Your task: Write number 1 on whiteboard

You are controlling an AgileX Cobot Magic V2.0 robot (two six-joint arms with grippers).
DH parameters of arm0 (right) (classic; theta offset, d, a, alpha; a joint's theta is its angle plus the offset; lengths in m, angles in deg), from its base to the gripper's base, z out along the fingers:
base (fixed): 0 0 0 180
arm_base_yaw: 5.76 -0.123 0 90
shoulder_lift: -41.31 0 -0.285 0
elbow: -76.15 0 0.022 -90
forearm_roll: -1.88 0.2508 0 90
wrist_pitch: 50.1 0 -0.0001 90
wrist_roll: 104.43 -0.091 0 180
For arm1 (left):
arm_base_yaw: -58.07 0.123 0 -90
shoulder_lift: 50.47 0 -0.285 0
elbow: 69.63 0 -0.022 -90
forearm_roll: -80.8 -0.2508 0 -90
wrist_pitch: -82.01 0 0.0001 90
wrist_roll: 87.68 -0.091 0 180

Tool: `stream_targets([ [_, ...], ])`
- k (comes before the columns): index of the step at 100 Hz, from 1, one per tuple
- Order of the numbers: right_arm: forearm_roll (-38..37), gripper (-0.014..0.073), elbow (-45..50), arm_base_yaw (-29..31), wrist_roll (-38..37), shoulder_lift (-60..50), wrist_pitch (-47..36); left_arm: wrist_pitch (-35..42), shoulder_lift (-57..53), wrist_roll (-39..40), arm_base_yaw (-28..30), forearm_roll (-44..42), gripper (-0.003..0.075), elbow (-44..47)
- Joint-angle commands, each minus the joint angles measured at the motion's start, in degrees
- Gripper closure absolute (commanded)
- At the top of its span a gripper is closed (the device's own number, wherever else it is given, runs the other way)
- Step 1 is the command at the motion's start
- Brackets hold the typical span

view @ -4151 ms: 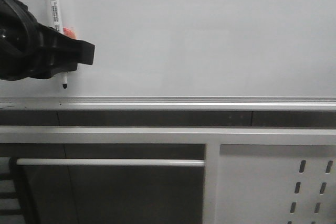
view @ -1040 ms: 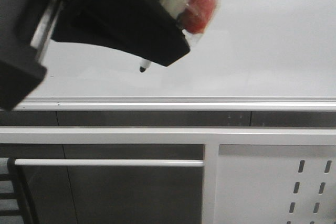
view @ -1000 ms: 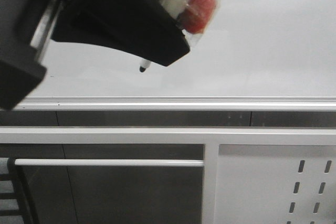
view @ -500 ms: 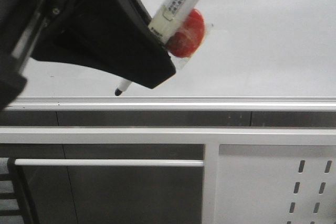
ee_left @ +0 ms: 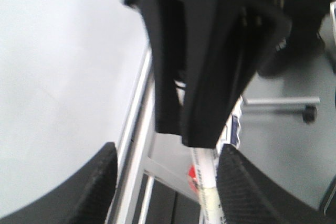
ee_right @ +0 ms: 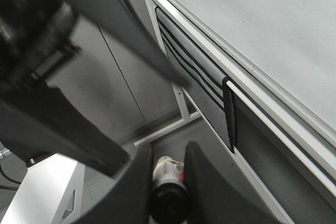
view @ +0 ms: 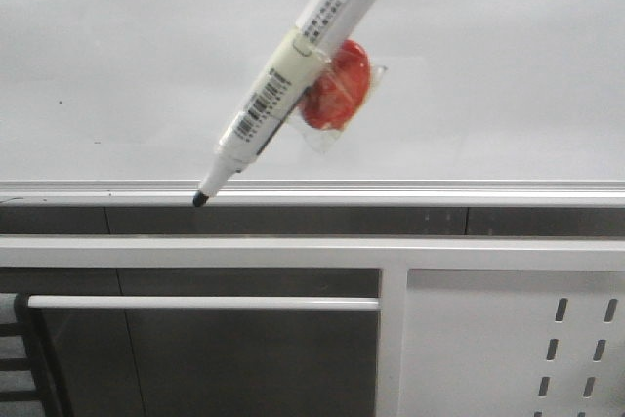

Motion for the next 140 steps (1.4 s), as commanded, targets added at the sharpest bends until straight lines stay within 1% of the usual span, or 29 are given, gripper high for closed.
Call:
stream_targets([
  [1, 0.96, 0.0655, -1.61, -0.09, 0.26, -0.35, -0.68, 2.90, -3.76, 0.10, -0.43, 2.29, 0.0301, -1.97],
  [6, 0.35, 0.0654, -1.61, -0.09, 0.26, -0.35, -1.35, 2.50, -5.58, 0.85, -0.43, 2.80, 0.0306, -1.97],
  [10, -0.41, 0.0654, -1.61, -0.09, 0.26, -0.94, -2.00, 2.09, -7.25, 2.02, -0.43, 3.08, 0.0325, -1.97],
  [15, -1.64, 0.0653, -1.61, -0.09, 0.26, -2.08, -3.94, 1.82, -9.21, 4.42, -0.28, 2.96, 0.0370, -1.86],
  [24, -5.96, 0.0641, -1.61, -0.09, 0.26, -5.91, -7.44, 2.78, -13.66, 9.24, 1.20, 2.02, 0.0484, 0.43],
  [30, -8.70, 0.0642, -1.61, -0.09, 0.26, -9.08, -8.77, 4.63, -17.49, 12.59, 2.54, 1.11, 0.0530, 3.07],
  [35, -10.94, 0.0642, -1.61, -0.09, 0.26, -12.08, -9.33, 7.22, -20.26, 15.27, 4.03, 0.70, 0.0550, 6.06],
  [47, -14.67, 0.0642, -1.16, -0.09, 0.26, -19.33, -9.66, 15.45, -29.22, 22.05, 8.91, 0.41, 0.0554, 14.77],
  [58, -17.35, 0.0642, 0.95, -0.09, 0.26, -23.90, -12.34, 19.92, -35.96, 25.39, 13.96, 0.41, 0.0559, 20.82],
  [66, -20.04, 0.0642, 3.58, -0.09, 0.26, -26.16, -16.50, 20.30, -40.22, 27.39, 18.16, 0.41, 0.0587, 23.76],
  [74, -21.37, 0.0642, 6.22, -0.09, 0.26, -26.83, -21.26, 19.92, -43.11, 27.65, 22.93, 0.41, 0.0614, 25.81],
  [85, -22.38, 0.0642, 8.15, -0.09, 0.48, -26.83, -24.54, 19.83, -46.26, 27.65, 29.00, 0.41, 0.0616, 27.73],
  [96, -23.79, 0.0642, 8.17, -0.09, 0.74, -26.72, -27.11, 19.83, -47.57, 27.65, 33.82, 0.77, 0.0616, 28.91],
  [104, -24.21, 0.0642, 8.17, -0.09, 1.17, -26.08, -28.95, 19.83, -47.70, 27.65, 35.85, 3.79, 0.0616, 29.81],
  [113, -24.77, 0.0642, 8.17, -0.09, 2.29, -24.54, -28.82, 18.78, -47.70, 27.65, 37.10, 6.93, 0.0616, 31.01],
  [122, -24.90, 0.0642, 8.17, -0.09, 2.29, -22.36, -28.74, 18.34, -47.70, 27.65, 37.03, 7.86, 0.0616, 32.15],
  [140, -28.11, 0.0642, 8.17, -0.48, 2.39, -20.23, -29.67, 18.26, -47.70, 27.65, 37.03, 8.03, 0.0616, 33.54],
])
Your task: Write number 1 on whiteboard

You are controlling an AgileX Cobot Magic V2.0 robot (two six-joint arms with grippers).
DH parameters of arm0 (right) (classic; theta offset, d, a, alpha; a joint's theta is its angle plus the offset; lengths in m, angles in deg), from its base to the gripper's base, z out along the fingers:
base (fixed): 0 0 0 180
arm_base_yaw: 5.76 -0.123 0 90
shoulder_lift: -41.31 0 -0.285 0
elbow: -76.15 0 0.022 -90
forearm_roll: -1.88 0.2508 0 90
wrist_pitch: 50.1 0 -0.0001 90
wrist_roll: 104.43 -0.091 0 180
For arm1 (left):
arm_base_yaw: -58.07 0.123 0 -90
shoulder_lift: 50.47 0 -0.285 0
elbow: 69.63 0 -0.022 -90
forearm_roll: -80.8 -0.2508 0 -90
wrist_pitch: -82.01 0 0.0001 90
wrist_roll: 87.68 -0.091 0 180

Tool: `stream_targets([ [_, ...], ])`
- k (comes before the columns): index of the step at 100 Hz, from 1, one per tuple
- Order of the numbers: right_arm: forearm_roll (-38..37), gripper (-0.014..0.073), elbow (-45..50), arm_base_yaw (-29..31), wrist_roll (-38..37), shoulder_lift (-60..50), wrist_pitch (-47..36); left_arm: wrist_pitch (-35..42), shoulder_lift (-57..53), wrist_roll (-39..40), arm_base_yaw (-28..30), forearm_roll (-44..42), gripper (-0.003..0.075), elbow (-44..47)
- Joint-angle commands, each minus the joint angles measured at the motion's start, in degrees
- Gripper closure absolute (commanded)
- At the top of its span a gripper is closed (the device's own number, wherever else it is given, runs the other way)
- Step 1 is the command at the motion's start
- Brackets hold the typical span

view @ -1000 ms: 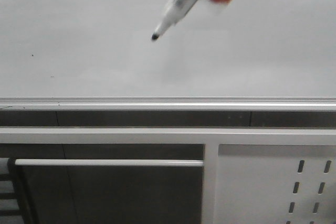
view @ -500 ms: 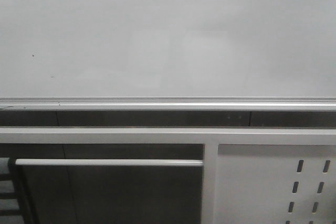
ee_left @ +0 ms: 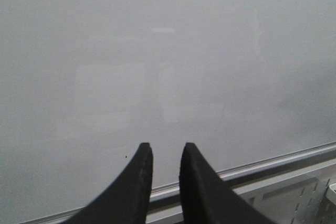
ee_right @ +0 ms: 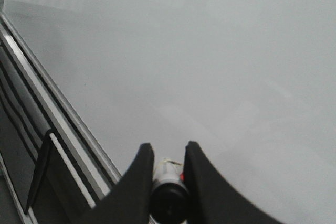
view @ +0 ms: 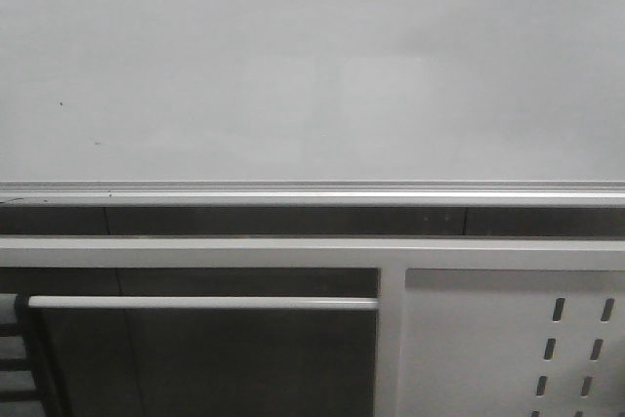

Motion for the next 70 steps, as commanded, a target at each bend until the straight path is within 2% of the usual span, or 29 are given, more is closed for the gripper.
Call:
stream_targets([
  [1, -1.58, 0.0642, -1.58, -0.47, 0.70, 0.93, -4.68, 4.16, 0.56, 0.47, 0.11, 0.91, 0.0616, -1.32],
  [28, -4.61, 0.0642, -1.58, -9.39, 0.70, 2.60, -9.07, 4.27, 0.56, 0.37, 0.11, 0.91, 0.0616, -1.32],
  [42, -10.16, 0.0642, -1.58, -13.86, 0.70, 6.63, -14.12, 4.27, 0.56, 0.37, 0.11, 0.91, 0.0616, -1.32],
  [57, -11.46, 0.0642, -1.58, -15.43, 0.70, 10.90, -19.88, 4.27, 0.56, 0.37, 0.11, 0.91, 0.0616, -1.32],
  [70, -11.46, 0.0643, -1.58, -15.43, 0.70, 12.16, -20.26, 4.27, 0.56, 0.37, 0.11, 0.91, 0.0616, -1.32],
])
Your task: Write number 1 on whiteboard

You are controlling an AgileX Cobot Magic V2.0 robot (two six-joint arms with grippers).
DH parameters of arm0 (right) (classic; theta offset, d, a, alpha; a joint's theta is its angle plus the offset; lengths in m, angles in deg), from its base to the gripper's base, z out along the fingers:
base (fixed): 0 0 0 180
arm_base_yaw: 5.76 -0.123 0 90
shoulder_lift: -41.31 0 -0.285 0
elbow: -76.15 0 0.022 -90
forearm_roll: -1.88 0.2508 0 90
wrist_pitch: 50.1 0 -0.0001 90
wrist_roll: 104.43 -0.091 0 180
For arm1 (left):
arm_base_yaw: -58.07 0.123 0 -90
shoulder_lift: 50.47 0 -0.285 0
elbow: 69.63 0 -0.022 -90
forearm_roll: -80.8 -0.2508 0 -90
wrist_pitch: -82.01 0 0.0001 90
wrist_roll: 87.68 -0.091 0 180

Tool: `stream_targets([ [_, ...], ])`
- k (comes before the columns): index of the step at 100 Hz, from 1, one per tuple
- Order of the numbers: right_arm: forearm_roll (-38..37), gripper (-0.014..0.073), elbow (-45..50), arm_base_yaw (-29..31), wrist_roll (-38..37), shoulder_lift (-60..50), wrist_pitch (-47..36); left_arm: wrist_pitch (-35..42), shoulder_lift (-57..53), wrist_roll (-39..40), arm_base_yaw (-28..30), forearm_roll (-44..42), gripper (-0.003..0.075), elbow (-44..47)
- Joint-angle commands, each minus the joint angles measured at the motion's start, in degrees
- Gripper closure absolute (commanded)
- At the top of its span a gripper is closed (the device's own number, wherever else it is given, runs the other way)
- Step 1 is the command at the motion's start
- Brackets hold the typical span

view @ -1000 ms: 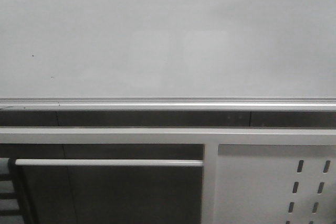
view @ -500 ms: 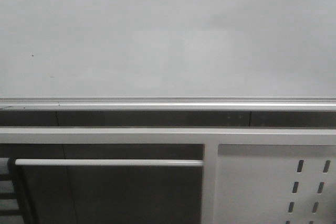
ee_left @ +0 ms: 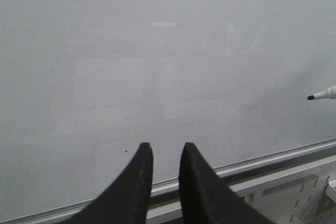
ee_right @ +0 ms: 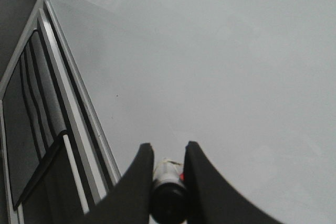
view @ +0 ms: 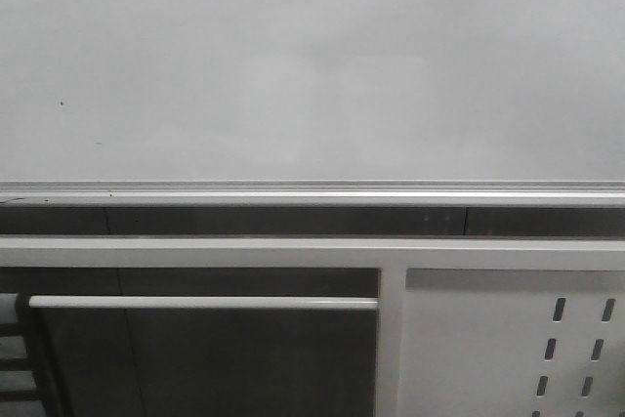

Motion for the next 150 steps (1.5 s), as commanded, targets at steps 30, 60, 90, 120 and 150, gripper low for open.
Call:
stream_targets([
  [30, -0.92, 0.0643, -1.58, -0.10, 0.46, 0.50, -5.58, 4.41, 0.56, 0.18, 0.11, 0.69, 0.0616, -1.60],
  [60, -0.47, 0.0643, -1.58, 0.26, 0.46, 2.36, -8.00, 4.41, 0.56, 0.18, 0.11, 0.69, 0.0616, -1.60],
  [90, -0.47, 0.0644, -1.58, 0.26, 0.46, 6.37, -14.89, 4.41, 0.56, 0.18, 0.11, 0.69, 0.0616, -1.60],
  [120, -0.35, 0.0644, -1.58, 0.26, 0.46, 10.03, -17.36, 4.41, 0.56, 0.18, 0.11, 0.69, 0.0616, -1.60],
  [150, 1.67, 0.0644, -1.58, 0.31, 0.46, 14.52, -25.03, 4.41, 0.56, 0.18, 0.11, 0.69, 0.0616, -1.60],
])
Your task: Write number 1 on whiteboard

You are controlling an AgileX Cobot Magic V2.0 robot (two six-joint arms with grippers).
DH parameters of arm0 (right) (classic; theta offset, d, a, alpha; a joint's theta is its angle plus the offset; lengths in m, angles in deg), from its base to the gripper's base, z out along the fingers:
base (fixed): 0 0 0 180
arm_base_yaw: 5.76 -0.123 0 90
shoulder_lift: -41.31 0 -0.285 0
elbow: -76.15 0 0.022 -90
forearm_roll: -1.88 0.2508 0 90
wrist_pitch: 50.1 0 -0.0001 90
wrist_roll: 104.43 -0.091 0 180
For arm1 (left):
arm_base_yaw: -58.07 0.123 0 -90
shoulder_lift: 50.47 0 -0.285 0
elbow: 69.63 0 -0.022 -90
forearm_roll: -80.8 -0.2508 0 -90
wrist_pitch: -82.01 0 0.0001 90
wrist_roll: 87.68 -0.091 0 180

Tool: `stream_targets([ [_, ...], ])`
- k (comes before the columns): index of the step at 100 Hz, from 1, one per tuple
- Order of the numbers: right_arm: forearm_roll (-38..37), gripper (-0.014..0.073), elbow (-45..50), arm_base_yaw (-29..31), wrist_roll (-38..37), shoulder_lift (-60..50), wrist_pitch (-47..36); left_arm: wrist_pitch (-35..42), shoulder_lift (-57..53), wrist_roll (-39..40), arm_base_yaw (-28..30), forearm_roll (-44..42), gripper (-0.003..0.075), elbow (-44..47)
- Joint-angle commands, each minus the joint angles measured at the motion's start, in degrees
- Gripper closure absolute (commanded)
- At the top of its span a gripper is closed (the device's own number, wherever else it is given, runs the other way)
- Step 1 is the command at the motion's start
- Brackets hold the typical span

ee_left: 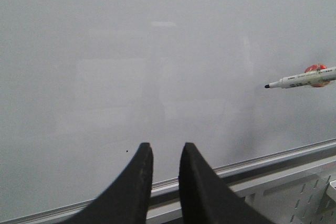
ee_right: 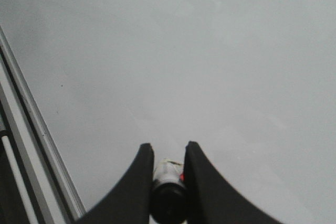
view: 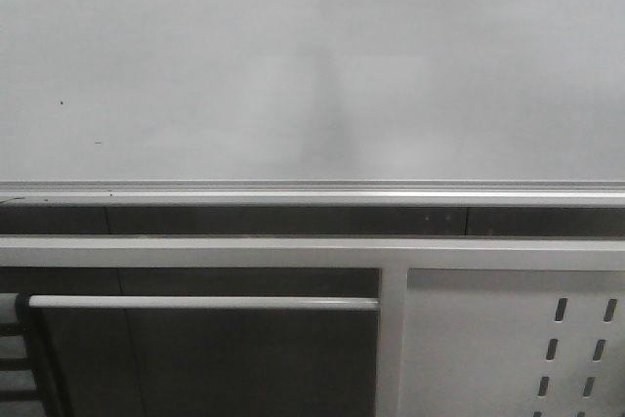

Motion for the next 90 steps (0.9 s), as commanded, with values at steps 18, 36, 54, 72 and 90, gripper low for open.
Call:
stream_targets([
  [18, -0.34, 0.0644, -1.58, 0.31, 0.43, 2.66, -7.38, 4.41, 0.56, 0.18, 0.11, 0.69, 0.0616, -1.60],
  [36, 1.37, 0.0644, -1.58, 0.31, 0.43, 4.88, -12.89, 4.52, 0.56, 0.18, 0.11, 0.69, 0.0616, -1.60],
  [54, 2.30, 0.0644, -1.58, 0.31, 0.43, 6.84, -14.52, 5.33, 0.56, 0.18, 0.11, 0.69, 0.0616, -1.60],
  [72, 2.67, 0.0644, -1.58, 0.31, 0.43, 7.75, -15.30, 5.87, 0.56, 0.18, 0.11, 0.69, 0.0616, -1.60],
  [90, 7.35, 0.0644, -1.58, 0.31, 0.43, 7.86, -15.31, 6.08, 0.56, 0.18, 0.11, 0.69, 0.0616, -1.60],
])
